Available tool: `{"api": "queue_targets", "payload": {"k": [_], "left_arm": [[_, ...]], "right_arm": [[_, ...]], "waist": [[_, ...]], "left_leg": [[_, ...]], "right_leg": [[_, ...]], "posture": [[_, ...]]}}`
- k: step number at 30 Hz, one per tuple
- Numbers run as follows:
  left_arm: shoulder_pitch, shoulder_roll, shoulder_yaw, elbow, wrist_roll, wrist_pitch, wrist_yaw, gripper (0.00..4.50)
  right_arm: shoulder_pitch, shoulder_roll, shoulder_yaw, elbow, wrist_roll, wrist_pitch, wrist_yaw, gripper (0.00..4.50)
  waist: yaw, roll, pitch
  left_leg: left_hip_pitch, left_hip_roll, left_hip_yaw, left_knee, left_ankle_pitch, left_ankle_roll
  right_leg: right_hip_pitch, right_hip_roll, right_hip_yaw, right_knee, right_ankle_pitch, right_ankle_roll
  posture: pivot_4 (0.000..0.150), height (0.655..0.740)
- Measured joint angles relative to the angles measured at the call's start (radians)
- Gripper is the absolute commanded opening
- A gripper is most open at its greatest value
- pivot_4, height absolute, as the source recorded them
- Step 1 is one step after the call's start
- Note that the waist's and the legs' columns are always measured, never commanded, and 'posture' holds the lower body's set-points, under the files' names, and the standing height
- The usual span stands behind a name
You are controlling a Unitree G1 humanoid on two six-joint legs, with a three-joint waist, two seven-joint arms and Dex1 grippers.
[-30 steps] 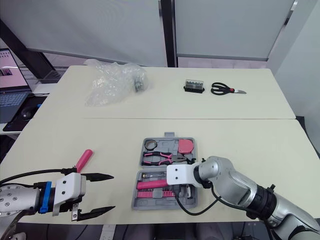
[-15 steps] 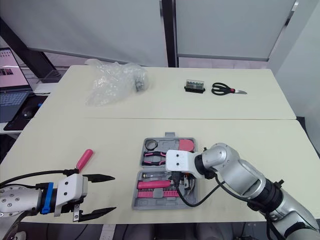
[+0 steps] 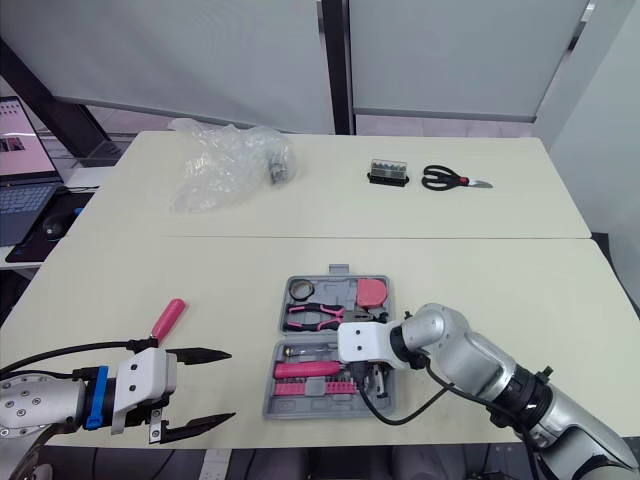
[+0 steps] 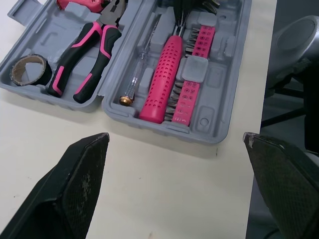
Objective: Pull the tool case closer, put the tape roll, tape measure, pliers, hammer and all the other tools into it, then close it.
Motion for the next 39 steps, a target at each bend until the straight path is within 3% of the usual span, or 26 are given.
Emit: {"api": "queue_targets", "payload": {"k": [13, 20, 24, 27, 31, 39], "left_arm": [[0.003, -0.025, 0.000, 0.000, -0.002, 0.001, 0.021, 4.50], [0.008, -0.092, 0.080, 0.106, -0.019, -0.004, 0.075, 4.50], [-0.005, -0.140, 0.186, 0.247, -0.039, -0.020, 0.132, 4.50], [-0.028, -0.129, 0.261, 0.387, -0.051, -0.058, 0.128, 4.50], [-0.026, -0.070, 0.373, 0.630, -0.068, -0.080, 0.098, 4.50], [0.034, -0.035, 0.434, 0.855, -0.077, -0.100, 0.036, 4.50]], "right_arm": [[0.032, 0.023, -0.025, 0.029, -0.013, -0.051, 0.004, 0.03], [0.099, -0.001, -0.237, -0.140, 0.148, 0.077, 0.011, 0.03], [0.205, -0.072, -0.474, -0.162, 0.200, -0.085, -0.016, 0.03], [0.271, -0.209, -0.576, -0.121, 0.225, -0.182, 0.039, 0.54], [0.333, -0.361, -0.708, 0.057, 0.242, -0.298, 0.133, 1.56], [0.441, -0.457, -0.813, 0.187, 0.289, -0.410, 0.248, 3.75]], "waist": [[0.000, -0.003, -0.002], [0.001, -0.003, -0.002], [0.006, -0.004, -0.002], [0.006, -0.004, -0.002], [-0.004, -0.005, -0.002], [-0.015, -0.005, -0.002]], "left_leg": [[0.002, 0.000, 0.000, 0.000, 0.000, 0.000], [0.001, 0.000, -0.001, 0.000, 0.000, 0.000], [0.000, -0.001, -0.001, 0.000, 0.000, 0.000], [0.001, -0.001, 0.000, 0.000, 0.000, 0.000], [0.002, 0.000, 0.001, -0.001, 0.000, 0.000], [0.003, 0.000, 0.002, -0.004, 0.000, 0.000]], "right_leg": [[0.002, 0.000, 0.000, 0.000, 0.000, 0.000], [0.001, 0.000, -0.001, 0.000, 0.000, 0.000], [0.002, -0.001, -0.001, -0.001, 0.000, 0.000], [0.002, -0.002, -0.001, -0.001, 0.000, 0.000], [0.002, -0.001, -0.001, -0.001, 0.000, 0.000], [0.002, -0.002, -0.001, -0.001, -0.001, -0.001]], "posture": [[0.150, 0.7400], [0.150, 0.7400], [0.150, 0.7400], [0.150, 0.7400], [0.150, 0.7400], [0.150, 0.7400]]}}
